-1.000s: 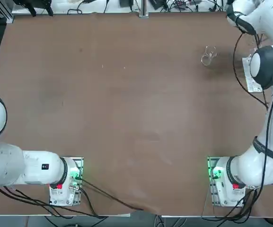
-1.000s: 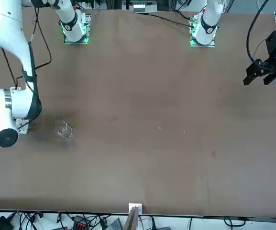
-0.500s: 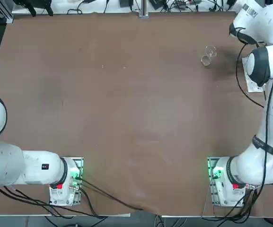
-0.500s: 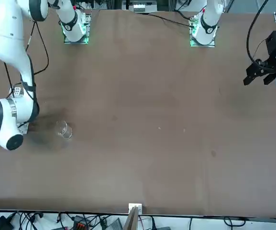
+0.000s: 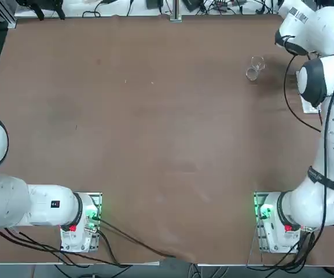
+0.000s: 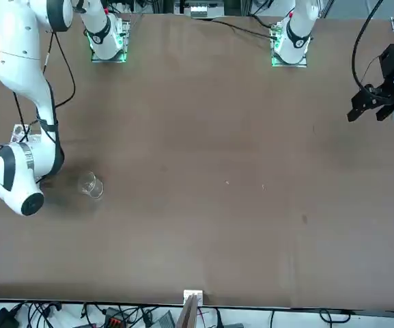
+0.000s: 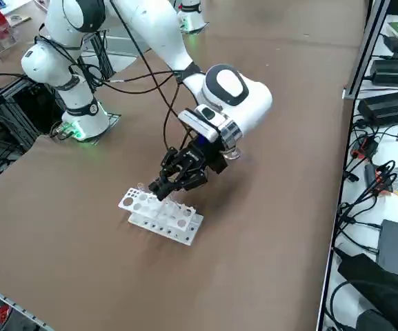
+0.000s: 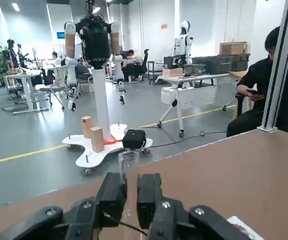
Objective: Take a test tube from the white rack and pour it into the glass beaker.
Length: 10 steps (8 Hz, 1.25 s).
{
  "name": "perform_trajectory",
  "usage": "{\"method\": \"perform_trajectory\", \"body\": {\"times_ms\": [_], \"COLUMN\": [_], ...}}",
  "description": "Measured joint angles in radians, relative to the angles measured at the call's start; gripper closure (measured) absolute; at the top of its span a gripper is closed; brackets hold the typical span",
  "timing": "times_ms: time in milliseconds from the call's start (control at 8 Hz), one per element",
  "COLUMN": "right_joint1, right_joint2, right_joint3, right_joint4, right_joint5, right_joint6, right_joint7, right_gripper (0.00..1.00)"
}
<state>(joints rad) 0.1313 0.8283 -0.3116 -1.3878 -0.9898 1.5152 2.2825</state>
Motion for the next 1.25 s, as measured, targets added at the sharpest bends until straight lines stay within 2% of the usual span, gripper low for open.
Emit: {"method": "perform_trajectory", "body": {"times_ms": [1250], "right_joint1": [0.022], "right_joint2": [0.023], "right_joint3": [0.0], "right_joint4": [-0.026], "right_joint5": [0.0], "right_joint6": [-0.025], "right_joint7": [0.04], "right_gripper": [0.81]}}
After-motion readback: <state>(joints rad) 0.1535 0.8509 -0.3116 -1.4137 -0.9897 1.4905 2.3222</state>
